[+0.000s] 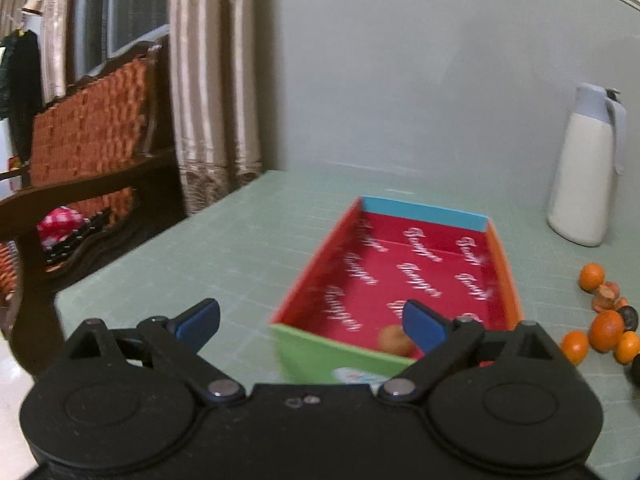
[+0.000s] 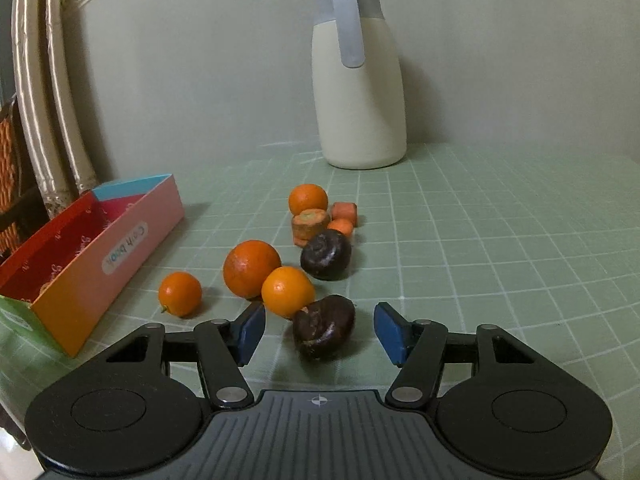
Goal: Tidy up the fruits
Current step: 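Close the right tool on the dark round fruit while the left tool withdraws, then carry the dark fruit with the right tool into the box and release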
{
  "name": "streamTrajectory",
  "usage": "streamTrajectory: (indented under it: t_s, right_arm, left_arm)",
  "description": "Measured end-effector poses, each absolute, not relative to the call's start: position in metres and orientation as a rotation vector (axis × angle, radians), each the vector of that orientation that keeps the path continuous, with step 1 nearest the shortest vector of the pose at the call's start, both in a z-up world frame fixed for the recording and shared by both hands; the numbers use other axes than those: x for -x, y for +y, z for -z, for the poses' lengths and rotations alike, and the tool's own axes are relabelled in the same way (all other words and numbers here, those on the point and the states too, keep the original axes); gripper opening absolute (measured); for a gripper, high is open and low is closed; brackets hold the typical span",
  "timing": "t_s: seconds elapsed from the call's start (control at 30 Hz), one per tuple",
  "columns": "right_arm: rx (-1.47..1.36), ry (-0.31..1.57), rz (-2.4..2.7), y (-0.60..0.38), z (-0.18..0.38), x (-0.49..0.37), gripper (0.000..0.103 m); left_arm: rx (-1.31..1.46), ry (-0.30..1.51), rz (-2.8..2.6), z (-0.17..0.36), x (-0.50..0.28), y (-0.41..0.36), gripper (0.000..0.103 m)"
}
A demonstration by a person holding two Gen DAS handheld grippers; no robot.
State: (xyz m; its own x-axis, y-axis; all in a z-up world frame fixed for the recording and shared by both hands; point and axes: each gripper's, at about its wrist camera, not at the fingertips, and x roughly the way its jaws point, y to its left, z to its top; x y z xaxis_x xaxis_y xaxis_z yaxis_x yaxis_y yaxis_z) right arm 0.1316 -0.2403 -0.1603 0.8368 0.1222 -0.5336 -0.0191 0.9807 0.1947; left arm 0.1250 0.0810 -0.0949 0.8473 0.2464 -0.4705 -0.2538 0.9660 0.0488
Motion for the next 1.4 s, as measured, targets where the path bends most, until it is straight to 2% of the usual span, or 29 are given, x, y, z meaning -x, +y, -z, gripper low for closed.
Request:
streamTrajectory:
  t_s: [0.07,0.13,0.17,0.53,0.9,1.13,1.4]
  right_arm:
    - [-0.181,0.581,-0.072,-0.239,0.162,-0.133,0.060]
    - [-0.177,0.594,-0.071,-0.238,0.165,-0.135,0.039]
    - [-0.171,0.600,-0.061,-0.237,0.166,-0.136,0.034]
    - [-0.193,0.524,-0.086,-0.231,0.158,-0.126,0.033]
    - [-0.185,0.379,-0.368,-0.152,0.117,-0.129,0.033]
    - [-0.063,0.402,-0.476,-0.090,0.116,-0.145,0.034]
    - [0.020,0.423,-0.499,-0.066,0.130,-0.139,0.034]
  left_arm:
    - [0.027,0.473,-0.294,0.095,-0.118,0.091,0.094]
    - [0.035,0.477,-0.306,0.097,-0.115,0.099,0.094]
    - [0.039,0.486,-0.314,0.100,-0.116,0.102,0.094]
    - [0.125,0.545,-0.422,0.114,-0.110,0.146,0.094]
    - [0.176,0.555,-0.508,0.116,-0.094,0.182,0.094]
    - [0.230,0.564,-0.536,0.117,-0.088,0.201,0.094]
    - [0.237,0.558,-0.555,0.117,-0.082,0.212,0.094]
